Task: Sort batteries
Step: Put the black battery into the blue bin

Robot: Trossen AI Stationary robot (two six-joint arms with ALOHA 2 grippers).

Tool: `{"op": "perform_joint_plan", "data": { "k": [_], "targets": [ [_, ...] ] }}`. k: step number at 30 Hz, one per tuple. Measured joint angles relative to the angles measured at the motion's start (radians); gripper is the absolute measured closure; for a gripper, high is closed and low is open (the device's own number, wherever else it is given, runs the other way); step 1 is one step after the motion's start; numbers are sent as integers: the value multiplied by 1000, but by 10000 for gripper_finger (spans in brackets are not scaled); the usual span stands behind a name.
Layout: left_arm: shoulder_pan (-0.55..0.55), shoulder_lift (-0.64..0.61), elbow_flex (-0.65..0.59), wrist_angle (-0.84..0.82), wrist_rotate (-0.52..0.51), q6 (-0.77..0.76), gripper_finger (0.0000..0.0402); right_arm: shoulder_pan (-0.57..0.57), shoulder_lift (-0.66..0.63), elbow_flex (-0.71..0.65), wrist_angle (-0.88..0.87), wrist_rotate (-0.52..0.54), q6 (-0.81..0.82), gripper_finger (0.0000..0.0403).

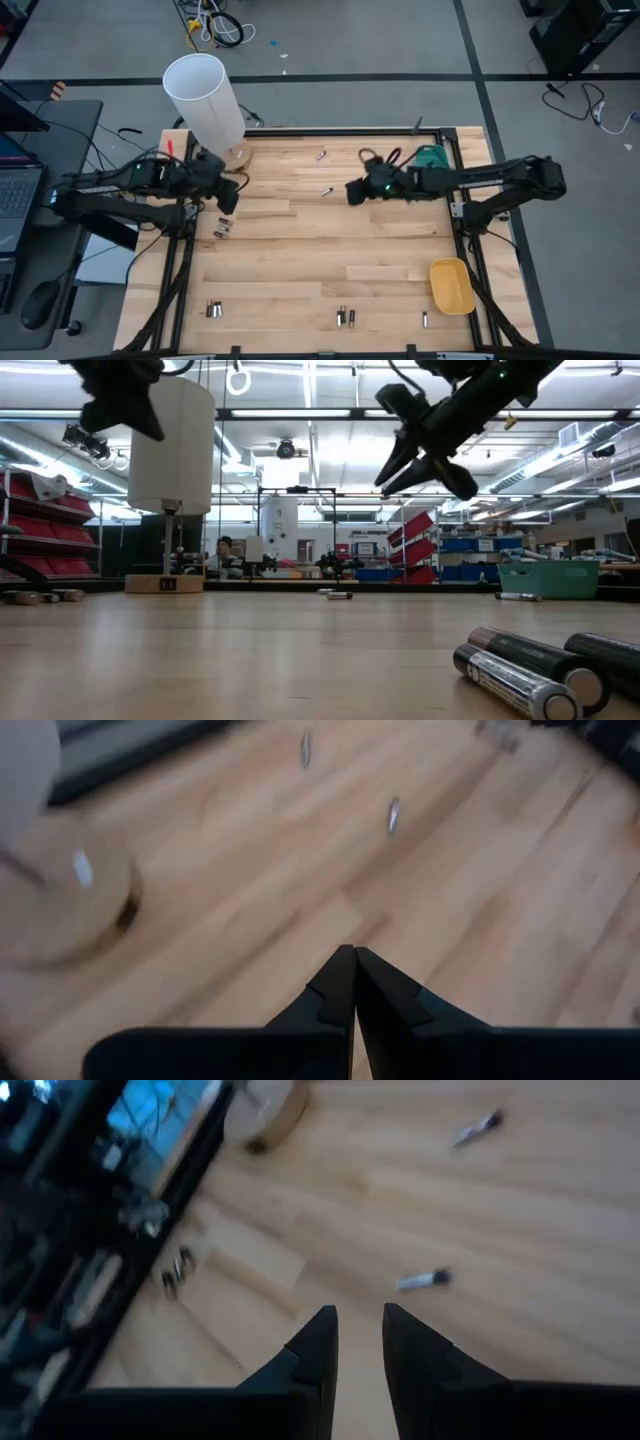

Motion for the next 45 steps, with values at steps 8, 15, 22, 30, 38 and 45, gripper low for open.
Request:
{"op": "perform_joint_plan", "data": {
  "k": [8, 15, 22, 30, 38, 45],
  "targets": [
    [-143, 18, 0, -237, -3, -245, 378, 98, 188, 0, 289, -26, 27, 334],
    [-125, 112, 0, -273, 118, -128, 374, 151, 307, 0, 553, -53, 20, 332],
    [-112, 255, 0, -233, 151, -49, 317, 107, 334, 2, 524, -95, -17, 332],
    [-88, 355, -3, -192, 178, 140, 249, -26, 334, 96, 427, -366, -81, 330],
    [49, 452, -193, -129, 265, 87, 234, -28, 333, 175, 426, -368, -133, 330],
    [102, 457, -314, -33, 296, -51, 218, 10, 333, 177, 356, -368, -123, 330]
  ]
}}
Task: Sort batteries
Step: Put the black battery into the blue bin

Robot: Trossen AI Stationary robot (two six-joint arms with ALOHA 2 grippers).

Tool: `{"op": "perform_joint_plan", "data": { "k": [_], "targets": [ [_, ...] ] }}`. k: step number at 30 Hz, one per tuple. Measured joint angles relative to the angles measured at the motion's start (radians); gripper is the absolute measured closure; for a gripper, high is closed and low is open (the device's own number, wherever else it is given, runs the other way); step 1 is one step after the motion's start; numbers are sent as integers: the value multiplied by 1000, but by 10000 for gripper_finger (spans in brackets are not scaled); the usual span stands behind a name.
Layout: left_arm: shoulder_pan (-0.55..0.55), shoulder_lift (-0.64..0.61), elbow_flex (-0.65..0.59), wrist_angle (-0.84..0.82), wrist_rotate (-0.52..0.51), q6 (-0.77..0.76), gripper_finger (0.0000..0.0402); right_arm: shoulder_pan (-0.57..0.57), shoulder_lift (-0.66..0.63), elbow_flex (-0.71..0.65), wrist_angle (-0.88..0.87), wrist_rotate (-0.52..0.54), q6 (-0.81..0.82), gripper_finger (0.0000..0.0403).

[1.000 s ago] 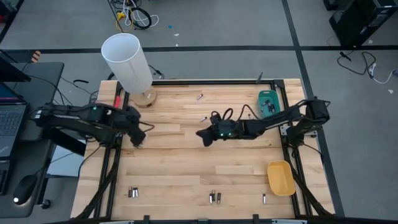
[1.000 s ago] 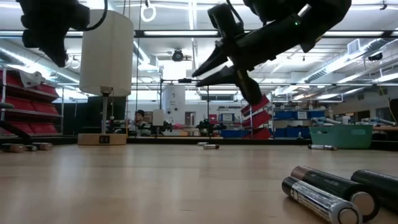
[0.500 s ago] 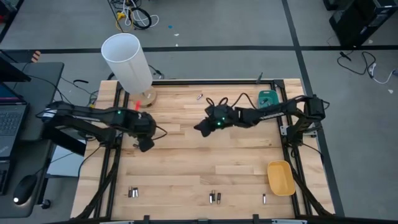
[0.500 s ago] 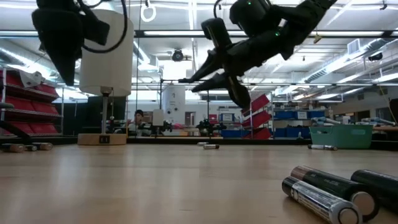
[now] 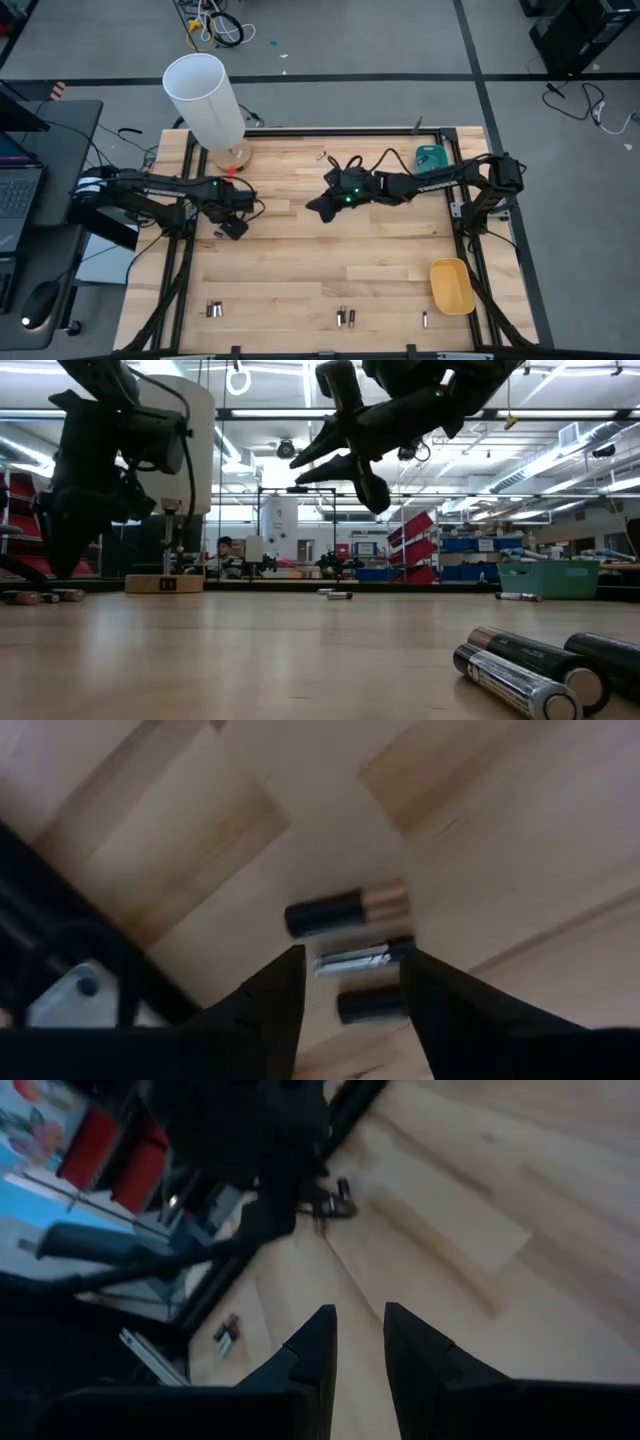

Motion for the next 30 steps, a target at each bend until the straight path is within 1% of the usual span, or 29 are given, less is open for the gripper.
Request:
{"op": "perform_joint_plan", "data": {
  "k": [2, 4, 8, 11, 15, 18, 23, 30],
  "targets": [
    [0, 2, -1, 36, 1, -14, 201, 8, 0, 0, -40, 0, 0, 330],
    [1, 2, -1, 53, 2, -62, 176, 11, 0, 0, -74, -3, -2, 330],
    [22, 3, -1, 54, 3, -151, 118, 10, 0, 0, -125, -31, -3, 330],
    [45, 3, -1, 44, -5, -164, 91, 5, 0, 0, -125, -45, -3, 330],
    [65, 3, -5, 47, -41, -204, 84, 4, 0, 0, -126, -52, -3, 330],
    [66, 3, -51, 45, -75, -239, 84, 4, 0, 0, -127, -75, 0, 330],
    [66, 0, -116, 91, -7, -237, 84, 12, 0, 0, -150, -76, 12, 330],
    [66, 0, -120, 98, -4, -214, 85, 19, 0, 0, -174, -77, 16, 330]
  ]
}}
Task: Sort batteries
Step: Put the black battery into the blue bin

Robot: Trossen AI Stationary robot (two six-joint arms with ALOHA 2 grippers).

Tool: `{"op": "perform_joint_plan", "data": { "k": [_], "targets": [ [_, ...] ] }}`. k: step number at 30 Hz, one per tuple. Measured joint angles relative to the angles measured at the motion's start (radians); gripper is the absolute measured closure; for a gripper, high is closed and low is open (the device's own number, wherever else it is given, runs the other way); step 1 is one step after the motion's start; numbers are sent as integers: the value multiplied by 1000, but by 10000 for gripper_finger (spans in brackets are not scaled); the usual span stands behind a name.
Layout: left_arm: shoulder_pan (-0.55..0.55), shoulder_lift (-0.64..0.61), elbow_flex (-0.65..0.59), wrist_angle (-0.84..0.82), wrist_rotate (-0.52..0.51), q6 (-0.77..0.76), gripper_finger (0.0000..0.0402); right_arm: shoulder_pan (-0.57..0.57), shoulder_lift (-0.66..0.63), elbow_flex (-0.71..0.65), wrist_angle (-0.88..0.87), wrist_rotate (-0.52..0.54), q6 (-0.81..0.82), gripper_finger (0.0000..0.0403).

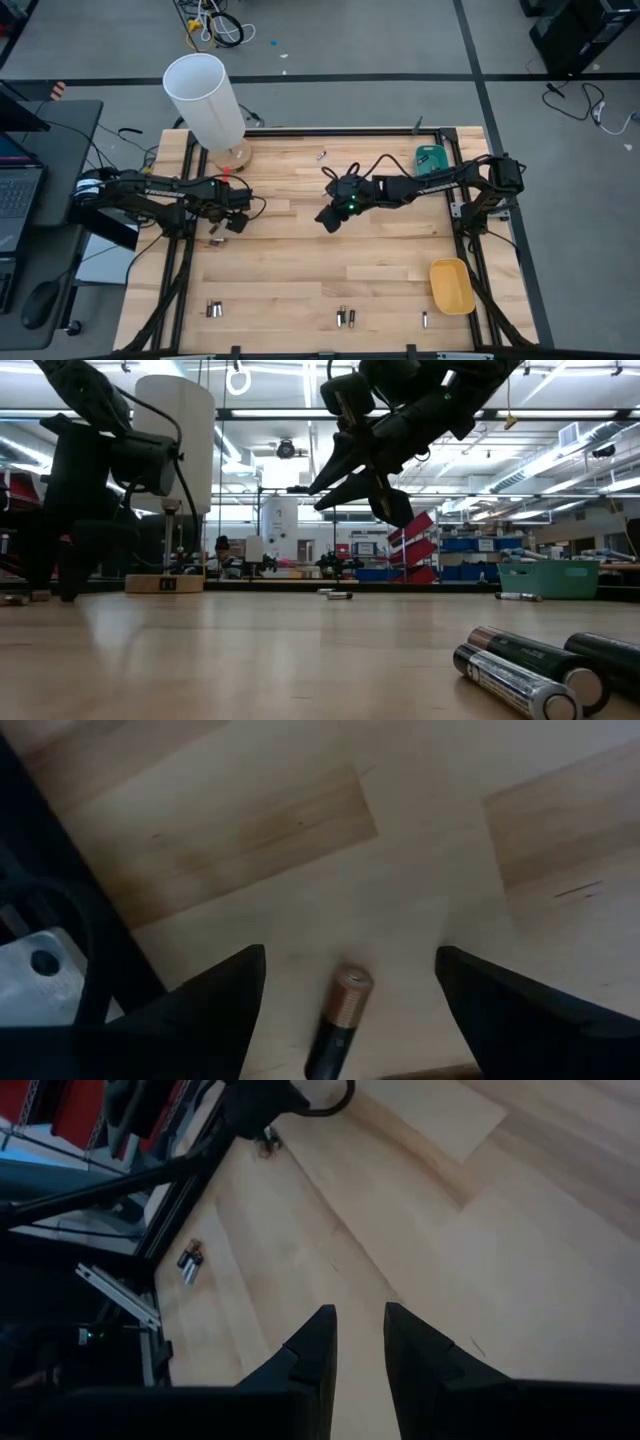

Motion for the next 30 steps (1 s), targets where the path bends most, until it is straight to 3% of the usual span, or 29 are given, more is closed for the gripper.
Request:
{"op": "perform_joint_plan", "data": {
  "k": [6, 14, 21, 28, 30],
  "targets": [
    [0, 1, 0, 8, 19, 55, 95, -2, 0, 0, 4, 0, 4, 330],
    [-60, 1, -20, 5, 59, 103, 150, 3, 0, 0, 3, 0, 13, 330],
    [-88, 0, -29, 9, 67, 80, 223, 59, 0, -1, 3, 16, 48, 333],
    [-89, 3, -20, 33, 59, 82, 334, 90, 0, -1, 1, 43, 47, 344],
    [-89, 3, -11, 35, 42, 79, 348, 90, 0, -1, 1, 47, 47, 347]
  ]
}}
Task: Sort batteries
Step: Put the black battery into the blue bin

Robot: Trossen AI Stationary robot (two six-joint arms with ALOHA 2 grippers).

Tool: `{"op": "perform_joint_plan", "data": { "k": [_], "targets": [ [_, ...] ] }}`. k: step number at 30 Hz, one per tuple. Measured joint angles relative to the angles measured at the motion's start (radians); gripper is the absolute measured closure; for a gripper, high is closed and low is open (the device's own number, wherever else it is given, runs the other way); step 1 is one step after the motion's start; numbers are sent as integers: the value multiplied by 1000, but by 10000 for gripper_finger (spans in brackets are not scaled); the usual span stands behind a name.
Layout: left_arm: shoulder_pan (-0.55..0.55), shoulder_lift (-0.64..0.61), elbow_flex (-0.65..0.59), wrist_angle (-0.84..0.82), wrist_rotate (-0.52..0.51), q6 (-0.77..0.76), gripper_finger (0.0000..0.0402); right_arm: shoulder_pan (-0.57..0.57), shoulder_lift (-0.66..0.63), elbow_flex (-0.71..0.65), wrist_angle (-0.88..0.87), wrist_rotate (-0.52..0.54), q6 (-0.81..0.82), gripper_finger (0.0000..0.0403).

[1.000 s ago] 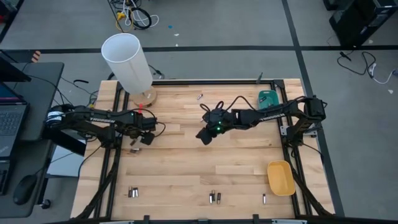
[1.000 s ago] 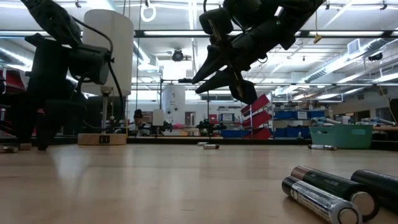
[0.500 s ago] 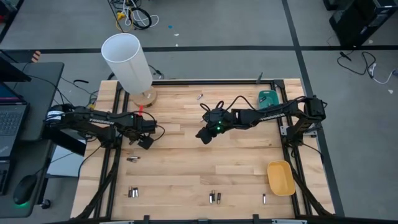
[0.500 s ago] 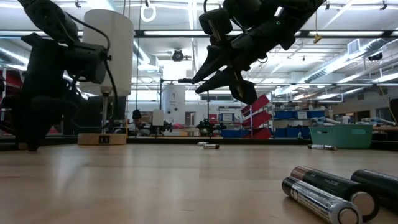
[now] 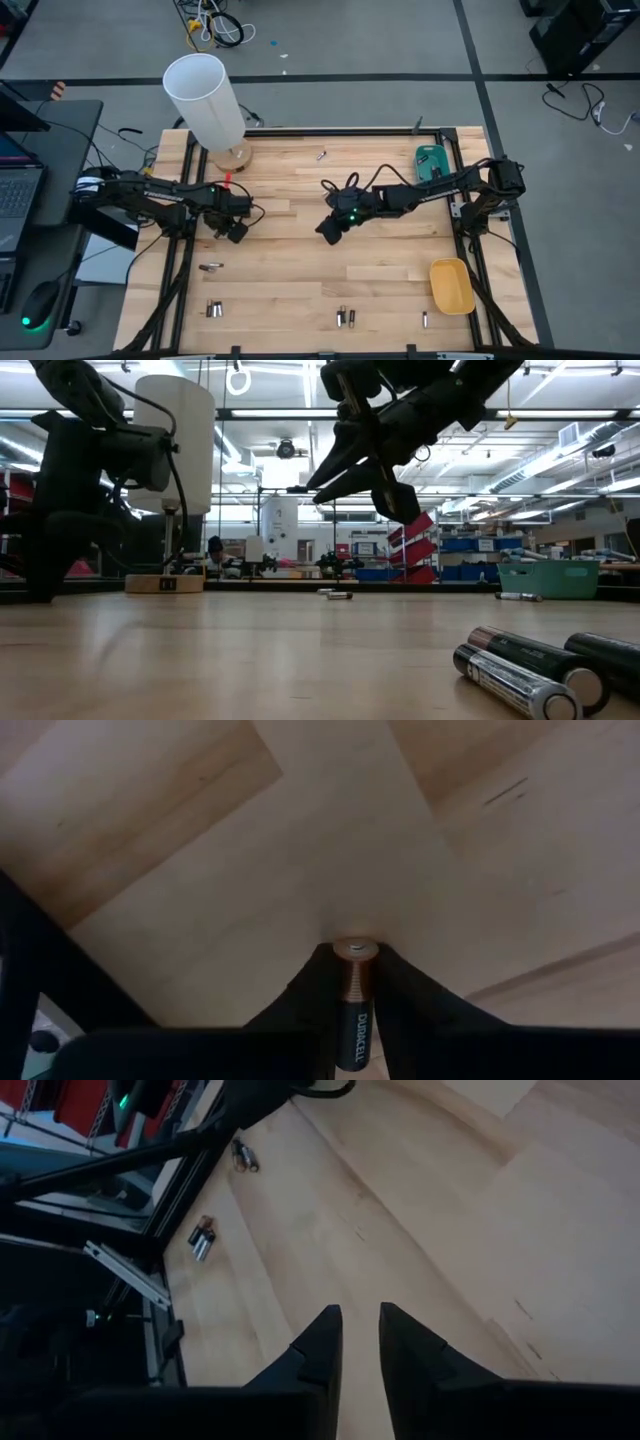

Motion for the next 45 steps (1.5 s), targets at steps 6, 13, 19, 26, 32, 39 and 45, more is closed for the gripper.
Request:
{"op": "perform_joint_plan", "data": {
  "k": [6, 13, 19, 26, 32, 39, 45],
  "targets": [
    [2, 3, 60, 53, -78, 4, 348, -2, 0, 0, 1, 23, 10, 355],
    [2, -10, 253, 238, -176, 89, 348, 19, 0, 0, 32, 223, -50, 340],
    [15, -11, 413, 388, -230, 177, 348, 27, 0, 0, 147, 259, -62, 295],
    [15, -10, 462, 604, -227, 203, 348, -1, -1, 0, 329, 297, -67, 247],
    [15, -9, 462, 622, -200, 140, 348, -29, -1, 0, 408, 357, -55, 262],
    [15, -9, 462, 689, -177, 88, 348, -44, -1, 0, 408, 305, -67, 297],
    [14, -6, 462, 713, -152, 74, 348, -45, -1, 0, 410, 304, -63, 325]
  ]
}}
